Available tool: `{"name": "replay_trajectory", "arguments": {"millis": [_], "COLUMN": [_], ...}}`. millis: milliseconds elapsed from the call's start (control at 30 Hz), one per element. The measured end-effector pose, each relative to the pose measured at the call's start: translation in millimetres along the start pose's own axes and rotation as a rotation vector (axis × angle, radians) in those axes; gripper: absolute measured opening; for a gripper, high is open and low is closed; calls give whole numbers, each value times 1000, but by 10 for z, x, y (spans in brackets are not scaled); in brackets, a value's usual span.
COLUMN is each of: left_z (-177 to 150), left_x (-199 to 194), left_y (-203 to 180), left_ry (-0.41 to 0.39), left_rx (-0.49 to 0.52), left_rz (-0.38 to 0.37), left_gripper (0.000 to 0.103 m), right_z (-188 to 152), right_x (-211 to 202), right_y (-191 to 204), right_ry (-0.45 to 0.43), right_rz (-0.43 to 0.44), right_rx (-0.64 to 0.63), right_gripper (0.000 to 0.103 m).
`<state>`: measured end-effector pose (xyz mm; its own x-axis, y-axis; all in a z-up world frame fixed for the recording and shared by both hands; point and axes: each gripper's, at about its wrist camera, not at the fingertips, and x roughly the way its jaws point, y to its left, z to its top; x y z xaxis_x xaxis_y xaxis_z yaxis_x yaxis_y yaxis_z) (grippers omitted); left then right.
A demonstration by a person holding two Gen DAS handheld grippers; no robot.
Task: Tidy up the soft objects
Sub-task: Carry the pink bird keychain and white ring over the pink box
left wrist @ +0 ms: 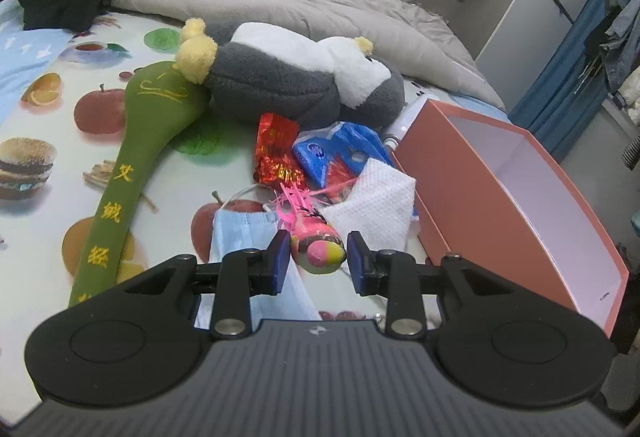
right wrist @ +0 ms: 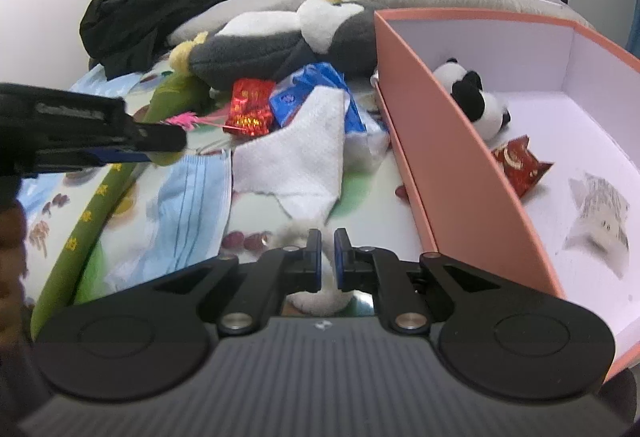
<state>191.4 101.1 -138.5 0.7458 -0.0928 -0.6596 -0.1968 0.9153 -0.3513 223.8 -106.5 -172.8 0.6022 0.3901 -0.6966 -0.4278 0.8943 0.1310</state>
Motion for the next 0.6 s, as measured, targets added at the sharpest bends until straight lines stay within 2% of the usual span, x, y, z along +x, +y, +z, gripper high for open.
{"name": "replay_trajectory", "arguments": {"millis": [100,167,200,333,500,533,600], "left_z": [-67,-115,-140,-228,-339,-357,-388], "left_x": [-42,-66,-78,-112,-110,-107,-104], "left_y": [22,31,32,17,0,-7,-31], "left_ry": [7,13,16,26,48,52,58], "left_rx": [2,1,0,7,11,14,23], "left_rz": [1,1,0,-2,-1,0,3], "left_gripper": [36,36,36,36,36,36,36], "right_z": [-49,-66,-71,-109,-190,-211,-243], "right_x": [18,55,68,119,271,306,312], "right_y": [-22,-15,-5,54,108,119,151], "right_ry": [10,25,23,13,41,53,44], "right_rz": [21,21,21,28,22,21,10], "right_rx": [23,26,22,-25,-83,-98,-132], "right_gripper": [20,54,58,59,58,57,48]}}
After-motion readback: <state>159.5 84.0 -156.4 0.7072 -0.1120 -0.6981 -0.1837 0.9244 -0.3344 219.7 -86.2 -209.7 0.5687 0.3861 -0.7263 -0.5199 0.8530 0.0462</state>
